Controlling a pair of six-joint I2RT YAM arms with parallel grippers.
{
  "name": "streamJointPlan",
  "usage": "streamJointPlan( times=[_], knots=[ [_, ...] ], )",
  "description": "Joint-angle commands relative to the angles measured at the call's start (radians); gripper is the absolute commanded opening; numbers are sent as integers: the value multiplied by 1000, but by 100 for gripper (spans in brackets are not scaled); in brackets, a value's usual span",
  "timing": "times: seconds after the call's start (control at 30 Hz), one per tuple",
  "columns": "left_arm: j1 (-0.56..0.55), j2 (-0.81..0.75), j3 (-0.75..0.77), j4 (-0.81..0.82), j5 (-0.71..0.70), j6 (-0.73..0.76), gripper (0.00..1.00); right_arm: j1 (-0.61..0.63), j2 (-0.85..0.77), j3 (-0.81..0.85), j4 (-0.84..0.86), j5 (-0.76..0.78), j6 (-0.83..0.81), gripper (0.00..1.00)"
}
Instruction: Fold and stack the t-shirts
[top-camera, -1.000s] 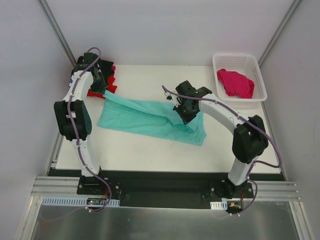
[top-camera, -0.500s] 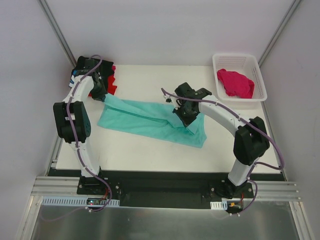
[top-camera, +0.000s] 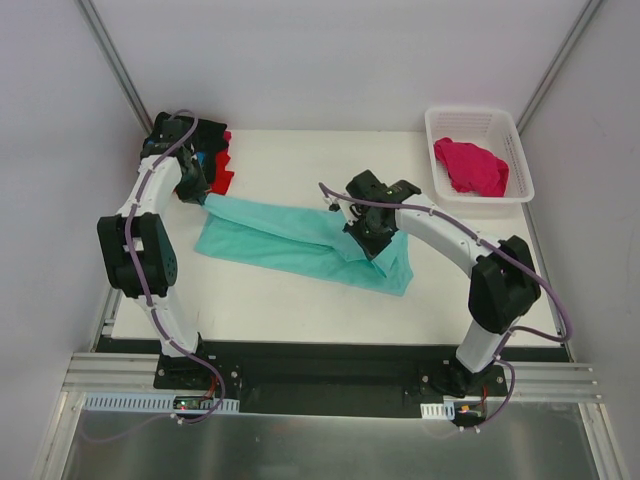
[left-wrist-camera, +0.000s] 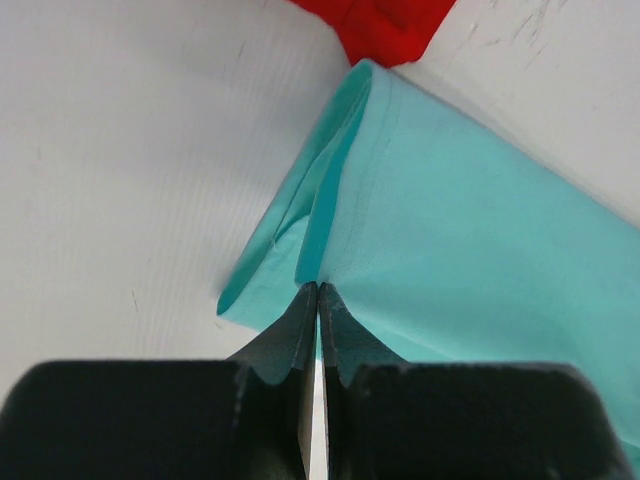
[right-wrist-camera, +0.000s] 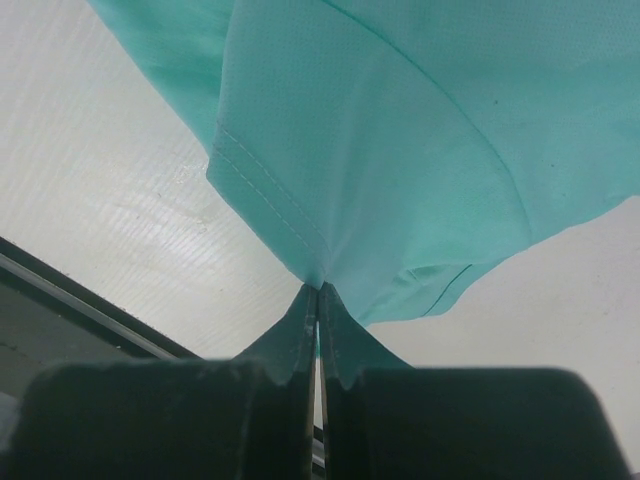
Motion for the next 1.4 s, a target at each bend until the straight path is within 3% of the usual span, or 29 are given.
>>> streamJointPlan(
  times=[0.0, 0.53, 0.6, 0.67, 0.73, 0.83, 0.87, 0.97, 1.0, 1.27, 1.37],
  knots=[
    [10, -35, -55, -23, -8, -1, 0, 11, -62, -12, -44, -6, 14, 1],
    [10, 9, -43, -11, -16, -10, 0, 17, -30, -1, -76, -32, 3, 2],
    [10, 3, -47, -9, -20, -15, 22, 22, -15, 4, -82, -26, 7, 7],
    [10, -14, -55, -9, -33, -26, 30, 22, -12, 13, -88, -28, 14, 11],
    [12, -26, -52, -9, -39, -26, 49, 22, -15, 16, -84, -37, 17, 33],
    [13, -28, -40, -9, -33, -18, 62, 20, -38, 31, -59, -38, 26, 62],
    [12, -28, -33, -12, -28, -17, 77, 20, -41, 48, -56, -46, 30, 77],
    [10, -23, -30, -14, -11, -20, 83, 19, -47, 85, -54, -60, 40, 90],
    [10, -24, -32, -15, -7, -23, 99, 17, -48, 100, -50, -60, 43, 95],
    [7, -28, -13, -17, 75, -26, 99, 0, -19, 80, 1, 29, 110, 95],
    [-11, -44, -18, -14, 82, -41, 99, -75, -45, 8, 105, -75, 206, 95]
  ],
)
